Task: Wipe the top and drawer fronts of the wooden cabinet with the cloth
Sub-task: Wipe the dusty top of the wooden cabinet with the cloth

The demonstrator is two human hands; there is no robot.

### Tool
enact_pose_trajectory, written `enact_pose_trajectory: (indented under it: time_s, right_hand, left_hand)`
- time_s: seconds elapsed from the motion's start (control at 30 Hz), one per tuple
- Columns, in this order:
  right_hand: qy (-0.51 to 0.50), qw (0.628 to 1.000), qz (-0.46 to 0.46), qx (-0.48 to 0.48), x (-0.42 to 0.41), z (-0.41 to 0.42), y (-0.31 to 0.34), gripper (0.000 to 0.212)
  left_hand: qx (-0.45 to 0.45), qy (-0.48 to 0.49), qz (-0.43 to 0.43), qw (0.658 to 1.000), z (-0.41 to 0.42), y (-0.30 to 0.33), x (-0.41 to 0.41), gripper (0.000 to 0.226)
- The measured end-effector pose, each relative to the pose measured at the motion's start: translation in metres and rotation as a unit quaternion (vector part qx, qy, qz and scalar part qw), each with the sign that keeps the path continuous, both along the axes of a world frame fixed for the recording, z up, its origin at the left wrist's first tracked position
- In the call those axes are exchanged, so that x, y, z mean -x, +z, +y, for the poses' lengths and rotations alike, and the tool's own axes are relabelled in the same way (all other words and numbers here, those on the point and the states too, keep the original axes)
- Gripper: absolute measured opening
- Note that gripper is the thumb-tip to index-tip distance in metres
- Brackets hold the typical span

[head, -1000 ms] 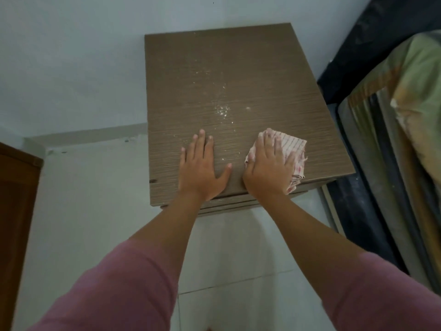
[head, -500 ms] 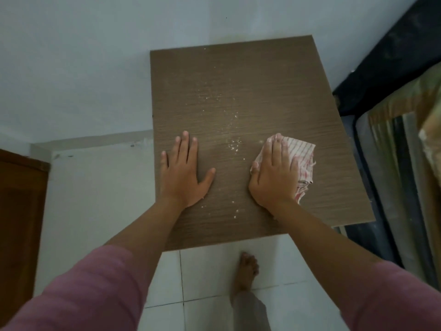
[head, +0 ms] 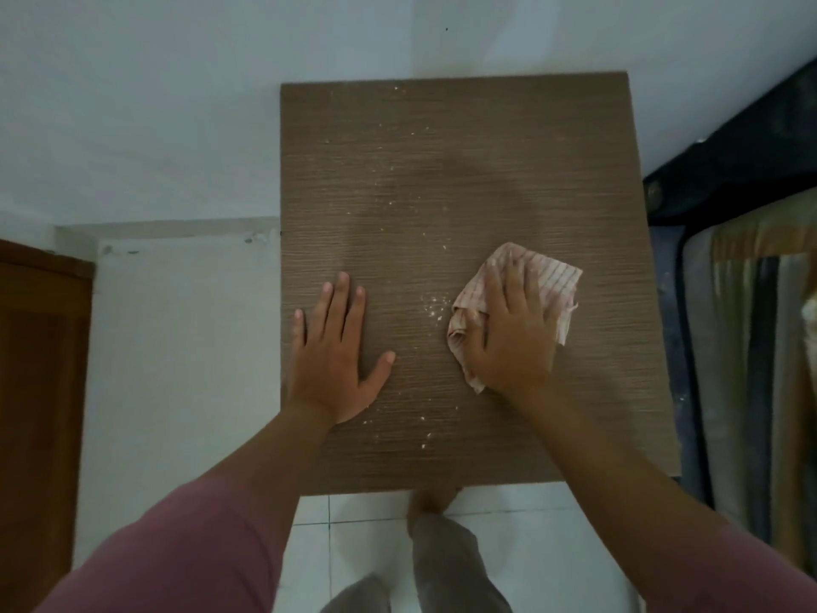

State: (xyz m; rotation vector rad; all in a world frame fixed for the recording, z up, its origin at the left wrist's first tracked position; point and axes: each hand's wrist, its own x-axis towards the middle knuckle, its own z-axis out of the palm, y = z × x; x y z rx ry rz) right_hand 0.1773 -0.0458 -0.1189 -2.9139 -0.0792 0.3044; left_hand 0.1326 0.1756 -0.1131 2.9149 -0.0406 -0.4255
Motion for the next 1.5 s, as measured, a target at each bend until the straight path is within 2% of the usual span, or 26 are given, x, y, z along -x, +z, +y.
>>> enact_pose_trajectory:
  time_s: [0.43, 0.67, 0.8, 0.9, 0.97, 1.2, 1.5]
  right_hand:
    - [-0.029, 0.999, -0.006, 0.02, -0.083, 0.019, -0.009, 0.07]
    - [0.009, 1.0, -0.017, 0.02, -0.158, 0.028, 0.001, 0.069]
    - [-0.068, 0.995, -0.04, 0.065, -0.174, 0.04, 0.007, 0.08]
    - [-0.113, 0.992, 0.0, 0.052, -0.18, 0.05, -0.003, 0.074]
    - [-0.118, 0.991, -0.011, 0.06, -0.187, 0.056, -0.009, 0.071]
    - [-0.065, 0.996, -0.029, 0.049, -0.234, 0.073, -0.01, 0.071]
    - [0.025, 0.998, -0.05, 0.037, -0.23, 0.078, -0.012, 0.068]
  left_hand:
    - [0.002, 0.009, 0.013, 1.0, -0.001, 0.002, -0.001, 0.086]
    - [0.01, 0.006, 0.027, 1.0, 0.0, 0.003, -0.002, 0.085]
    - [0.017, 0.007, 0.024, 1.0, 0.002, 0.002, -0.003, 0.085]
    - [0.019, 0.005, 0.023, 1.0, 0.002, 0.0, -0.002, 0.085]
    - [0.022, 0.005, 0.021, 1.0, 0.002, -0.001, -0.002, 0.085]
    - [0.015, 0.001, 0.034, 0.999, 0.003, -0.001, -0.003, 0.085]
    - [0.02, -0.003, 0.035, 0.999, 0.003, -0.001, -0.004, 0.085]
